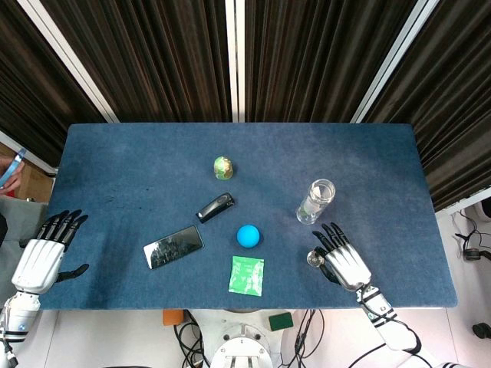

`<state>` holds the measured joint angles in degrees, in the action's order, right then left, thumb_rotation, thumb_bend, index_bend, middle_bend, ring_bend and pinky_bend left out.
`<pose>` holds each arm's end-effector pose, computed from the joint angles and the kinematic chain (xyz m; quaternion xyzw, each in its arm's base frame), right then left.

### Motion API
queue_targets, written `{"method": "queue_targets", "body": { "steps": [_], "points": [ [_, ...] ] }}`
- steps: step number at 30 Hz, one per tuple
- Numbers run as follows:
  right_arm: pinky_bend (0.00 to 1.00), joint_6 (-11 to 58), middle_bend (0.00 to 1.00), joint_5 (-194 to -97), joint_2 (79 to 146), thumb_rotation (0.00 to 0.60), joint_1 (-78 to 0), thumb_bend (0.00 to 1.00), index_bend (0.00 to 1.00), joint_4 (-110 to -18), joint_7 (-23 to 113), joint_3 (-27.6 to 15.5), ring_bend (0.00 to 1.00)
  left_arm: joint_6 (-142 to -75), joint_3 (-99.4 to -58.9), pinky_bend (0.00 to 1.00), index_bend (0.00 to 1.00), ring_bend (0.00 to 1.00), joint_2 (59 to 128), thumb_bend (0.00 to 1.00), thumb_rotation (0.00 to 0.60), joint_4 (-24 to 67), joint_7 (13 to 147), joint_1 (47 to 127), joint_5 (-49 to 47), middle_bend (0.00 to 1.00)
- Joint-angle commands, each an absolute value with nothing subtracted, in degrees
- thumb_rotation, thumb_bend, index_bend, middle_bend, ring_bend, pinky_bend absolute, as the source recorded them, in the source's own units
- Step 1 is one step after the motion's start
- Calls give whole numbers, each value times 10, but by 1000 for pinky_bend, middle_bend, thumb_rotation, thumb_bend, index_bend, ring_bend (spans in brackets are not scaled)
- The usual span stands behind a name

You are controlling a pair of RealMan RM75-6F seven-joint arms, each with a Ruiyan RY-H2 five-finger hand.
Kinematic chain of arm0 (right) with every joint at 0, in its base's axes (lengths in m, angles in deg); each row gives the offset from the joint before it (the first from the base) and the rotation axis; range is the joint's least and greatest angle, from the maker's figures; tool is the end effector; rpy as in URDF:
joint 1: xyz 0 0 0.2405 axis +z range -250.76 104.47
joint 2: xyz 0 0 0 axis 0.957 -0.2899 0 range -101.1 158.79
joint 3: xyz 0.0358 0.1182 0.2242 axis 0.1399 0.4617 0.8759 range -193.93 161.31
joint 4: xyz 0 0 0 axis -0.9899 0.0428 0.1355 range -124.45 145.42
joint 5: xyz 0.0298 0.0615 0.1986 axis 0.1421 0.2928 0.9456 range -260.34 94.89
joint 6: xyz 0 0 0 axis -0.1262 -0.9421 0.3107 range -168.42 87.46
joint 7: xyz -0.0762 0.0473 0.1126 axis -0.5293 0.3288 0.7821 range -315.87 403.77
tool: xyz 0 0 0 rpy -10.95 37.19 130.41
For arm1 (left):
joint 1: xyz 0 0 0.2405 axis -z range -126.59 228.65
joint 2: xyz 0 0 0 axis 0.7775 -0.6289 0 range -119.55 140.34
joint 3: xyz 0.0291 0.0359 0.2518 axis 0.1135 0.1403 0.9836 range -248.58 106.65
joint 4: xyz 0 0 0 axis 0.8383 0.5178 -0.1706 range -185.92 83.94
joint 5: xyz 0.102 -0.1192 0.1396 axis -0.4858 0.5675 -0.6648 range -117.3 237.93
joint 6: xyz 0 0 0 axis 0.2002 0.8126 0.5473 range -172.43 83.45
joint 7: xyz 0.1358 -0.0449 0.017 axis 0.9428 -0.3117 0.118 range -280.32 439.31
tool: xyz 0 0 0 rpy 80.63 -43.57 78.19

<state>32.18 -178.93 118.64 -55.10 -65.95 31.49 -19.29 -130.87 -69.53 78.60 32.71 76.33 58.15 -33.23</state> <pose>-0.2487 -0.2108 -0.0145 0.7671 -0.3050 0.3741 0.4226 -0.3147 0.1783 0.1348 -0.6540 -0.3554 -0.3975 0.5367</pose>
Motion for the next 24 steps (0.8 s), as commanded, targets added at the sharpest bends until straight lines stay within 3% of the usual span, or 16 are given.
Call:
{"method": "queue_targets", "body": {
  "steps": [1, 24],
  "points": [
    [0, 321, 124, -1788, 1187, 600, -551, 380, 477, -658, 315, -193, 0, -1309, -695, 119, 110, 51, 786, 36, 600, 327, 763, 581, -332, 82],
    [0, 315, 133, -1779, 1206, 600, -542, 404, 529, -645, 309, -188, 0, -1308, -695, 119, 110, 51, 787, 36, 600, 321, 757, 579, -330, 82]
  ]
}}
